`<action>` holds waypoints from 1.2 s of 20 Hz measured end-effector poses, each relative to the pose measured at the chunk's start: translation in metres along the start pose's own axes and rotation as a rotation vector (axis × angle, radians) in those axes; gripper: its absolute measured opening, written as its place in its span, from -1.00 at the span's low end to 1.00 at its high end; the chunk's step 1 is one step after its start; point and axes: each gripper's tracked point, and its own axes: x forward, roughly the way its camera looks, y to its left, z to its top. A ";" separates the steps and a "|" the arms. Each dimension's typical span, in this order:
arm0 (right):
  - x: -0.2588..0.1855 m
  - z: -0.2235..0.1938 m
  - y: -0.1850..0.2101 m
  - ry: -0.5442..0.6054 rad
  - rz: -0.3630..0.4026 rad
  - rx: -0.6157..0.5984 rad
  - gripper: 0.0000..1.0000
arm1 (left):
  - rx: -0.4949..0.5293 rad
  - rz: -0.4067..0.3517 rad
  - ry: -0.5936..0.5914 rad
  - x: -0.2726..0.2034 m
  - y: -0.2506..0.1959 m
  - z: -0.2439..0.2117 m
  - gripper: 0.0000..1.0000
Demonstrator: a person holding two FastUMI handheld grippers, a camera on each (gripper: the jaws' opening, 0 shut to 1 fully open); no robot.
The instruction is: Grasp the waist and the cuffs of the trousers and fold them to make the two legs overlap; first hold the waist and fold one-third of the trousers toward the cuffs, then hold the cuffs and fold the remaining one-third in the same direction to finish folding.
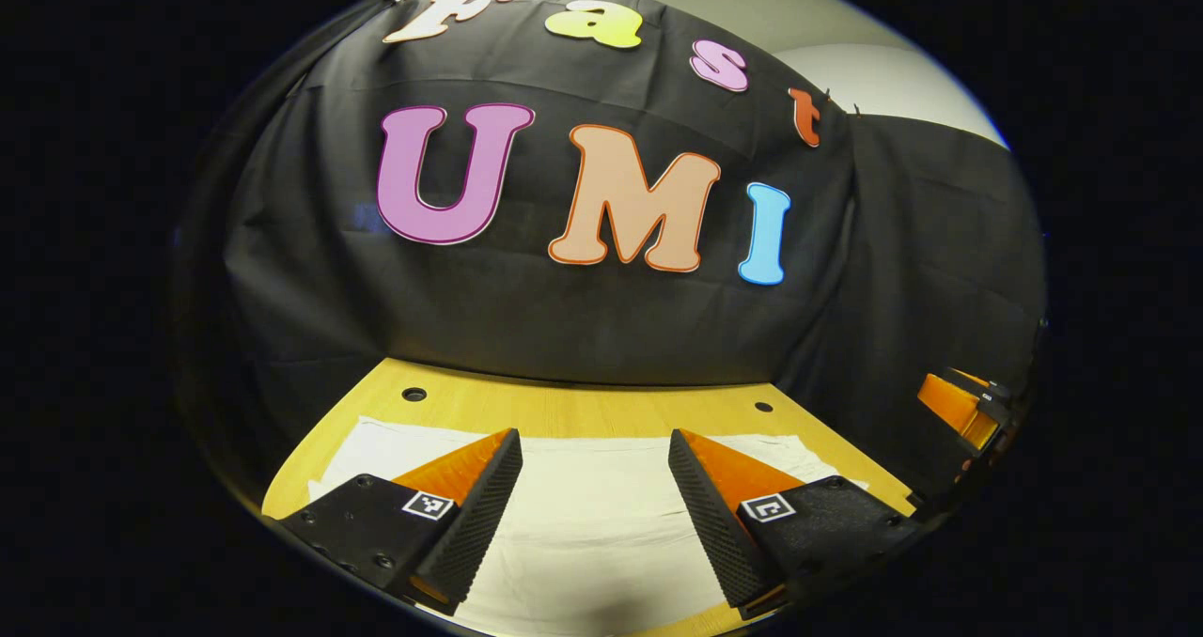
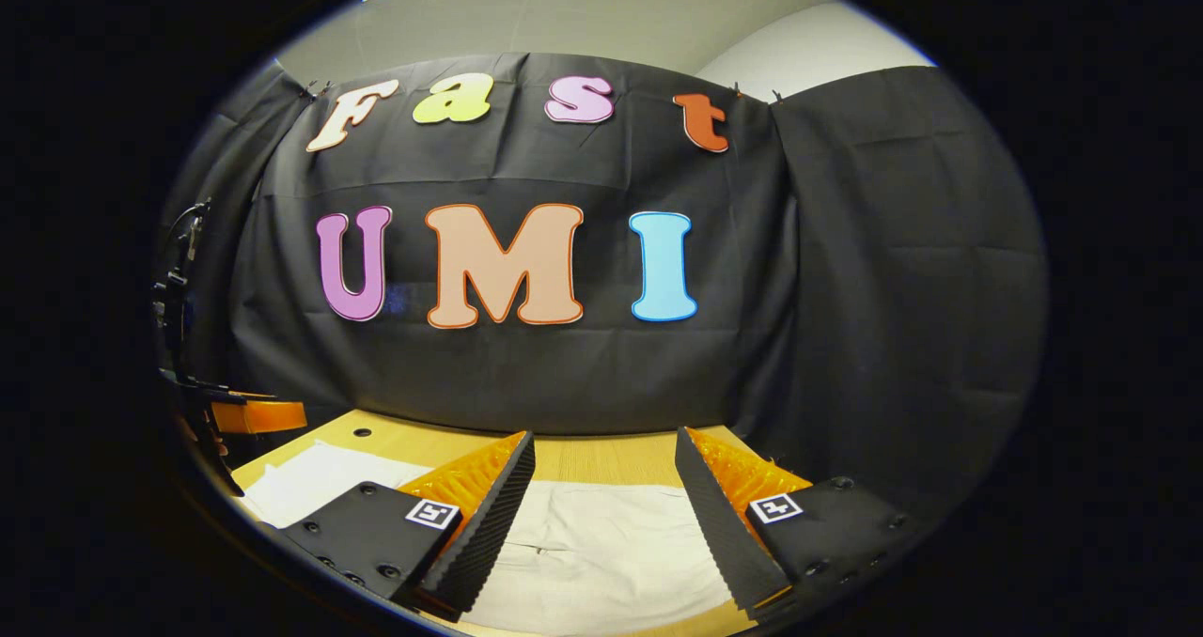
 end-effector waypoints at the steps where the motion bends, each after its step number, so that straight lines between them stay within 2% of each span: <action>1: 0.000 0.000 0.001 0.002 0.000 -0.001 0.92 | 0.000 0.000 0.003 0.000 0.001 0.001 0.89; 16: -0.003 -0.017 0.010 0.050 -0.010 -0.013 0.92 | 0.039 -0.032 0.038 -0.009 0.036 -0.011 0.89; 21: -0.007 -0.026 0.018 0.058 -0.021 -0.019 0.92 | 0.123 -0.073 0.099 -0.021 0.061 -0.037 0.89; 24: -0.010 -0.033 0.023 0.062 -0.025 -0.013 0.92 | 0.212 -0.106 0.170 -0.030 0.077 -0.066 0.89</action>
